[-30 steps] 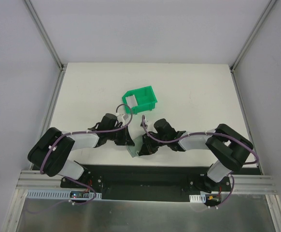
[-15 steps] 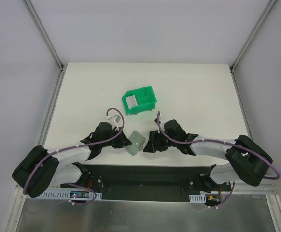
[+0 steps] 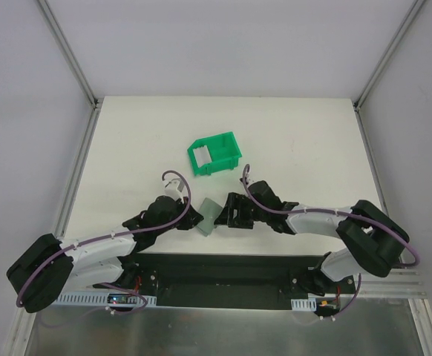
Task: Put the credit cards into the card holder
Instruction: Open the card holder at the center of the board.
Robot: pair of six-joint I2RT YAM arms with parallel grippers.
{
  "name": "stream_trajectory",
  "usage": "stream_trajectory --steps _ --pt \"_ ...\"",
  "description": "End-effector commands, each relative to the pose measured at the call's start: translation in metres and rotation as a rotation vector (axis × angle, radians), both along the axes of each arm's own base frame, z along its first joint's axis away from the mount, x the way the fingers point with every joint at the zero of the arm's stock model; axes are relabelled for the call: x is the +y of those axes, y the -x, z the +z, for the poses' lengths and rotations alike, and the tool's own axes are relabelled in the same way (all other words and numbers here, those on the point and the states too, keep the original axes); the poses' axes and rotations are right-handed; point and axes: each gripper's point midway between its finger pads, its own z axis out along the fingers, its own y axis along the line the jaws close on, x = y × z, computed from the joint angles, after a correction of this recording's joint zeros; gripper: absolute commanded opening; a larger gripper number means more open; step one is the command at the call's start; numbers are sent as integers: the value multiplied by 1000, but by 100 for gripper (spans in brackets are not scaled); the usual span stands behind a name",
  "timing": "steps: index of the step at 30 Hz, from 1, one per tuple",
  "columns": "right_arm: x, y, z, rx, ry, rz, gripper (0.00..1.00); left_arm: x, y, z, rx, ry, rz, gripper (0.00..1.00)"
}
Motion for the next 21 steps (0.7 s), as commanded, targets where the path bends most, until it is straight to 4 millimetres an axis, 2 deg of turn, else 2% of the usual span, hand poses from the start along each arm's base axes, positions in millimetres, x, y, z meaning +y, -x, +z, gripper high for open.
stream_trajectory --steps 1,4,8,11,12,15,18,21 --pt "15 -13 12 7 -30 -39 70 1 -9 10 -52 -19 34 0" --pt "16 -10 4 36 -15 -28 59 0 -9 11 -55 -24 34 0" --pt "17 -9 1 49 -11 -24 54 0 -9 14 -71 -25 30 0" --pt "19 -10 5 43 -22 -18 52 -2 -9 16 -80 -26 21 0" --pt "20 -10 8 38 -29 -13 52 -2 -9 18 -87 -24 17 0" --pt "21 -12 22 0 -60 -11 62 -5 -8 23 -112 -25 -5 0" --pt "21 -17 32 -39 -76 -22 63 -6 -8 25 -126 -28 -15 0" --pt "17 -24 27 -44 -40 -55 65 -9 -9 29 -136 -28 -20 0"
